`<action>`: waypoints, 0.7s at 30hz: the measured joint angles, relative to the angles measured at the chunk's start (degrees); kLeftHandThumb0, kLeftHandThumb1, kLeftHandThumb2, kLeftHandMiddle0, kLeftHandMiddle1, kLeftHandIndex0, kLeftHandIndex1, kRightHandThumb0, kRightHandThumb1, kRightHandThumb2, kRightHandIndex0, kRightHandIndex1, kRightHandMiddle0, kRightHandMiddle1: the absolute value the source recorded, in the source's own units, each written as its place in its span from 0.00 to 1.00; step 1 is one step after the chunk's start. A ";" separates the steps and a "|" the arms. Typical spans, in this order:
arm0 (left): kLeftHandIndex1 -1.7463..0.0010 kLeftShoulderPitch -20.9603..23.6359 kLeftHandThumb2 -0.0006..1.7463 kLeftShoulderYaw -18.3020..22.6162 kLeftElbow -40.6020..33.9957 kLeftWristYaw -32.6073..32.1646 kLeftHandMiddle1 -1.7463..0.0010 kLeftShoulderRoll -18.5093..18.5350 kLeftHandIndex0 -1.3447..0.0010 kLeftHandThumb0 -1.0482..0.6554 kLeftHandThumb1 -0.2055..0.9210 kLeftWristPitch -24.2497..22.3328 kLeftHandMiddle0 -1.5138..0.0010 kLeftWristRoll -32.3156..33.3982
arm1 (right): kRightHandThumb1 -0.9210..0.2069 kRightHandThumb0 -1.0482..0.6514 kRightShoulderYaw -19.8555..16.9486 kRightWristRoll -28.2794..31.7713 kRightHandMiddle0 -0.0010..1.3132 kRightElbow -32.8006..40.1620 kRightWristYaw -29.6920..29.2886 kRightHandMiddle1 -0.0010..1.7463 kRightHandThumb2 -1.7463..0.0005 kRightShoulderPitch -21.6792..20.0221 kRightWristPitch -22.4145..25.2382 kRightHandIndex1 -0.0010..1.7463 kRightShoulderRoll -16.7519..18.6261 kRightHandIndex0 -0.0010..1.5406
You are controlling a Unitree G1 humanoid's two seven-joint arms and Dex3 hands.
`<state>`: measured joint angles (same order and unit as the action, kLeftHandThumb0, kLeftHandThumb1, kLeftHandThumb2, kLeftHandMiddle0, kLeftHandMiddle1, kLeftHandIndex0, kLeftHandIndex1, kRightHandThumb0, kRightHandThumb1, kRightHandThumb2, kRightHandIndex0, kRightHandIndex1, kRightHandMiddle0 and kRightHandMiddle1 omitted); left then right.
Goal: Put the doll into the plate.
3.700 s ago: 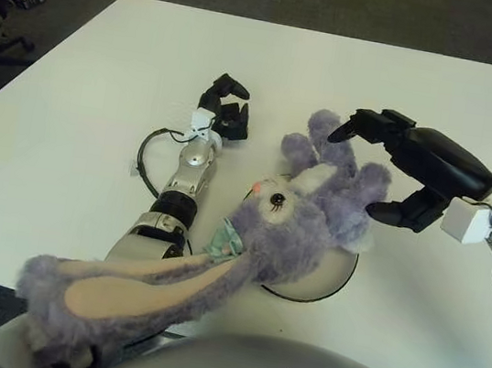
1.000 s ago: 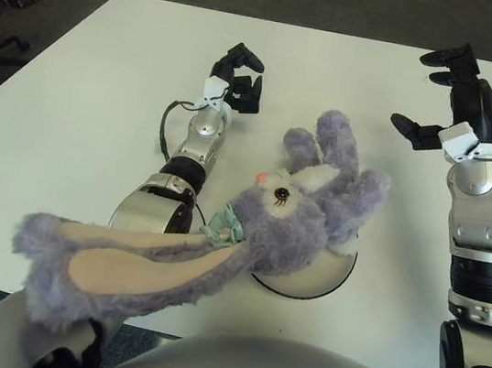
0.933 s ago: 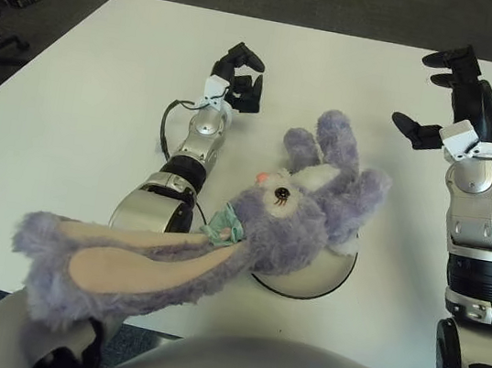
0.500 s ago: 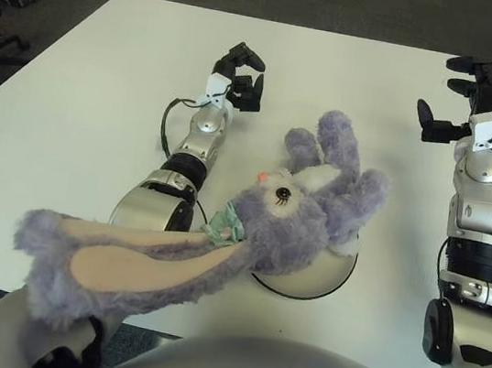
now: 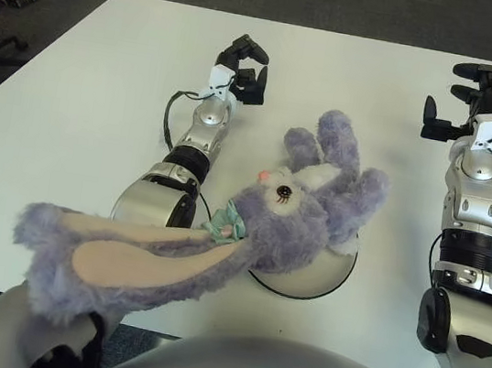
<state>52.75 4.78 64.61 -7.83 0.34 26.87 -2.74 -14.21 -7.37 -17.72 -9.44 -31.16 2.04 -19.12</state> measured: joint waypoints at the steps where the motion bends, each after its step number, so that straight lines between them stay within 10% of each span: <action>1: 0.00 0.07 0.75 -0.06 0.00 -0.27 0.00 -0.03 0.55 0.34 0.47 -0.03 0.20 -0.04 | 0.72 0.72 -0.04 0.07 0.12 -0.19 -0.27 0.80 0.18 -0.12 0.01 0.75 0.05 0.08; 11: 0.00 0.27 0.74 -0.59 -0.12 -1.22 0.00 -0.19 0.56 0.34 0.47 -0.03 0.19 -0.35 | 0.65 0.60 -1.79 4.33 0.11 -2.23 -0.63 0.92 0.25 -1.68 1.34 0.84 0.55 0.14; 14: 0.00 0.35 0.74 -0.60 -0.27 -1.28 0.00 -0.27 0.56 0.34 0.47 -0.08 0.20 -0.34 | 0.42 0.77 -1.88 4.69 0.10 -3.01 -0.62 0.95 0.42 -1.85 1.39 0.88 0.55 0.28; 21: 0.00 0.88 0.74 -0.69 -0.80 -1.35 0.00 -0.45 0.56 0.34 0.47 -0.22 0.20 -0.35 | 0.37 0.62 -1.65 4.43 0.18 -4.63 -1.22 0.99 0.40 -1.97 1.35 0.91 0.55 0.36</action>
<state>53.63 4.10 63.81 -9.17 -0.11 26.65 -3.10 -15.85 -2.94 -22.35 -10.66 -33.13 3.39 -18.57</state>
